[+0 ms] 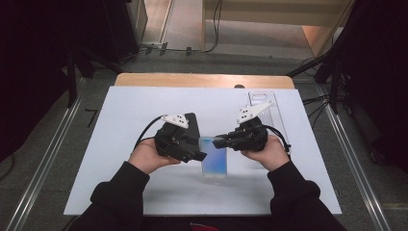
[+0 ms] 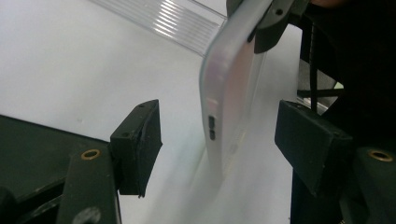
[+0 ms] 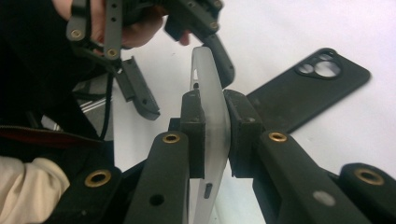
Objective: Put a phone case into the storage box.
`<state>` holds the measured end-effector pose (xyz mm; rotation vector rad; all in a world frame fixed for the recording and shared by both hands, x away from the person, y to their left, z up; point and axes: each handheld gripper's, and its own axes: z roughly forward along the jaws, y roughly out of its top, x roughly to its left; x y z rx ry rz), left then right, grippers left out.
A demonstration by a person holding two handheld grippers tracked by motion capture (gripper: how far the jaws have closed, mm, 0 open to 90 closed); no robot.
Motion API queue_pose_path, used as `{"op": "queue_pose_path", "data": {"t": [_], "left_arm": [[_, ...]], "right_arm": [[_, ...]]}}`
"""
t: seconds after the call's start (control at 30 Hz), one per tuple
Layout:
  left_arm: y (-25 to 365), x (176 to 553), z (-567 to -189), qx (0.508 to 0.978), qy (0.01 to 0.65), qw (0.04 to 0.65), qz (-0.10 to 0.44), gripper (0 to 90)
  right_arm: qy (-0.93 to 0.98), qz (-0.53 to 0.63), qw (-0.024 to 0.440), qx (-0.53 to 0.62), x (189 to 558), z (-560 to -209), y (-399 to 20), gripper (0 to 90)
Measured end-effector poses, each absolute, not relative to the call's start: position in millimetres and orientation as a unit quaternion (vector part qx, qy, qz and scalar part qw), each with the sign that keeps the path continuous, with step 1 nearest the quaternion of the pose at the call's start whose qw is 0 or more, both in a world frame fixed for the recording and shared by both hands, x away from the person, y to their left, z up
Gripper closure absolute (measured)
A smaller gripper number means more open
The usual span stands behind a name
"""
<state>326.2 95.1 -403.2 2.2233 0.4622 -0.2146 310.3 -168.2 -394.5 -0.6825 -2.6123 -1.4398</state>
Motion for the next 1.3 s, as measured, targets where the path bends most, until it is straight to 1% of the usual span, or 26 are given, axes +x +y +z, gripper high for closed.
{"op": "queue_pose_path", "data": {"t": [0.07, 0.17, 0.23, 0.3, 0.37, 0.4, 0.43, 0.47, 0.5, 0.53, 0.6, 0.77, 0.8, 0.87, 0.9, 0.93, 0.97, 1.0, 1.03, 1.07, 1.1, 1.13, 1.23, 1.27, 1.3], "left_arm": [[96, 327, -402, 0.885, 0.179, 0.421, -0.088, 31.9], [99, 328, -401, 0.881, 0.170, 0.429, -0.101, 34.8], [100, 328, -401, 0.881, 0.165, 0.430, -0.106, 39.2], [100, 328, -401, 0.882, 0.162, 0.430, -0.107, 39.5], [100, 327, -402, 0.883, 0.154, 0.429, -0.111, 45.6], [99, 327, -402, 0.885, 0.152, 0.425, -0.114, 53.0], [99, 326, -403, 0.886, 0.150, 0.423, -0.115, 53.0], [99, 326, -403, 0.887, 0.148, 0.421, -0.117, 65.5], [99, 326, -403, 0.887, 0.148, 0.420, -0.121, 65.5], [99, 327, -403, 0.886, 0.151, 0.420, -0.125, 69.1], [100, 328, -403, 0.882, 0.146, 0.425, -0.139, 80.5], [100, 329, -403, 0.882, 0.150, 0.424, -0.141, 81.1], [101, 328, -402, 0.881, 0.151, 0.424, -0.142, 81.1], [102, 329, -401, 0.882, 0.150, 0.424, -0.138, 81.1], [103, 329, -401, 0.882, 0.156, 0.423, -0.135, 81.1], [105, 330, -400, 0.881, 0.161, 0.424, -0.132, 81.1], [106, 330, -399, 0.880, 0.170, 0.424, -0.132, 81.0], [107, 331, -398, 0.880, 0.174, 0.423, -0.130, 81.0], [107, 331, -398, 0.880, 0.179, 0.422, -0.127, 81.0], [109, 332, -397, 0.881, 0.184, 0.418, -0.126, 81.0], [109, 332, -396, 0.880, 0.191, 0.416, -0.125, 81.0], [110, 333, -396, 0.880, 0.202, 0.411, -0.127, 81.1], [110, 334, -396, 0.880, 0.219, 0.403, -0.124, 81.1], [111, 334, -396, 0.880, 0.221, 0.402, -0.121, 81.1], [111, 334, -396, 0.881, 0.224, 0.400, -0.119, 81.1]], "right_arm": [[-0.855, -0.471, 0.043, -0.211, 309, -394, -166, 76.8], [-0.860, -0.471, 0.046, -0.191, 308, -394, -163, 76.9], [-0.862, -0.470, 0.048, -0.183, 307, -394, -162, 76.9], [-0.863, -0.471, 0.047, -0.176, 307, -395, -161, 76.9], [-0.866, -0.468, 0.049, -0.169, 306, -395, -159, 76.8], [-0.867, -0.467, 0.051, -0.164, 306, -395, -158, 76.8], [-0.867, -0.467, 0.051, -0.164, 306, -395, -158, 76.8], [-0.868, -0.467, 0.055, -0.161, 306, -396, -157, 76.9], [-0.868, -0.467, 0.055, -0.161, 306, -396, -157, 76.9], [-0.867, -0.467, 0.057, -0.162, 306, -396, -157, 76.8], [-0.866, -0.467, 0.064, -0.166, 307, -397, -157, 76.8], [-0.862, -0.470, 0.075, -0.172, 310, -398, -158, 76.1], [-0.858, -0.470, 0.076, -0.191, 308, -398, -156, 59.1], [-0.852, -0.479, 0.054, -0.204, 306, -396, -156, 45.6], [-0.848, -0.483, 0.051, -0.212, 306, -395, -157, 38.6], [-0.848, -0.483, 0.051, -0.212, 306, -395, -157, 38.6], [-0.838, -0.489, 0.043, -0.237, 307, -393, -158, 30.7], [-0.837, -0.489, 0.037, -0.245, 307, -392, -158, 27.1], [-0.837, -0.489, 0.037, -0.245, 307, -392, -158, 27.1], [-0.839, -0.477, 0.014, -0.260, 307, -392, -158, 25.5], [-0.839, -0.477, 0.014, -0.260, 307, -392, -158, 25.5], [-0.839, -0.471, 0.008, -0.271, 307, -394, -159, 23.0], [-0.834, -0.477, 0.021, -0.275, 307, -398, -161, 22.6], [-0.832, -0.482, 0.021, -0.275, 308, -401, -164, 21.4], [-0.831, -0.483, 0.016, -0.276, 308, -402, -165, 17.9]]}}
